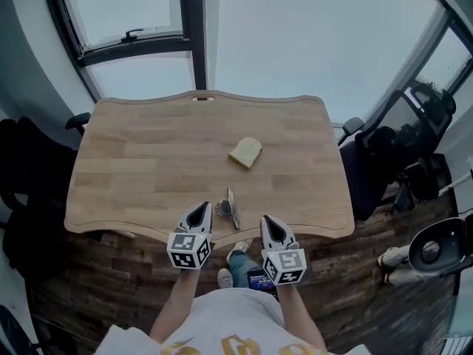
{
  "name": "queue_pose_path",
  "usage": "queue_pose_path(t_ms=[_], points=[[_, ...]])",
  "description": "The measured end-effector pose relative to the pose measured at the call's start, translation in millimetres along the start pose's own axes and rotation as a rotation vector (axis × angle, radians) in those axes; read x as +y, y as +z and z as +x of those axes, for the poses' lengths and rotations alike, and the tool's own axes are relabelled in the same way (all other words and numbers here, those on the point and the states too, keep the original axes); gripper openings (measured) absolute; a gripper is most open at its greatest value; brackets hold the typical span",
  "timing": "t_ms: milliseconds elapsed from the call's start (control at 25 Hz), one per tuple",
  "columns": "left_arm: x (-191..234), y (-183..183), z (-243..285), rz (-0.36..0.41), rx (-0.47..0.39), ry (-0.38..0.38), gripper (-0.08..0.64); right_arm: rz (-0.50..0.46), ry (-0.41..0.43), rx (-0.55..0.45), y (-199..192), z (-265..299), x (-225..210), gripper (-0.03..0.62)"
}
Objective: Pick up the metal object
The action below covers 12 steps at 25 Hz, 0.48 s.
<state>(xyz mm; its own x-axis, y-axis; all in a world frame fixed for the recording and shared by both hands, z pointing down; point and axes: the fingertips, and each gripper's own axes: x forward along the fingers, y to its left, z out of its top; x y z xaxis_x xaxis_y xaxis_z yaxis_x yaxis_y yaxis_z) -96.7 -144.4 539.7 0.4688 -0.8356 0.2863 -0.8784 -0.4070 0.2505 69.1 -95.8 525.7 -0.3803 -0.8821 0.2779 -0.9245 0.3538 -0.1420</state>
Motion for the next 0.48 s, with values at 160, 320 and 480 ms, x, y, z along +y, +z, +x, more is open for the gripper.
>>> queue_pose_path(t_ms=[160, 320, 480], points=[[2, -3, 11, -0.020, 0.017, -0.006, 0.020, 0.002, -0.003, 0.010, 1, 11, -10, 0.011], [8, -8, 23, -0.023, 0.038, -0.012, 0.019, 0.014, -0.002, 0.025, -5, 25, -17, 0.011], [6, -17, 34, -0.035, 0.067, -0.017, 0.020, 0.022, 0.001, 0.057, -14, 29, -23, 0.011]])
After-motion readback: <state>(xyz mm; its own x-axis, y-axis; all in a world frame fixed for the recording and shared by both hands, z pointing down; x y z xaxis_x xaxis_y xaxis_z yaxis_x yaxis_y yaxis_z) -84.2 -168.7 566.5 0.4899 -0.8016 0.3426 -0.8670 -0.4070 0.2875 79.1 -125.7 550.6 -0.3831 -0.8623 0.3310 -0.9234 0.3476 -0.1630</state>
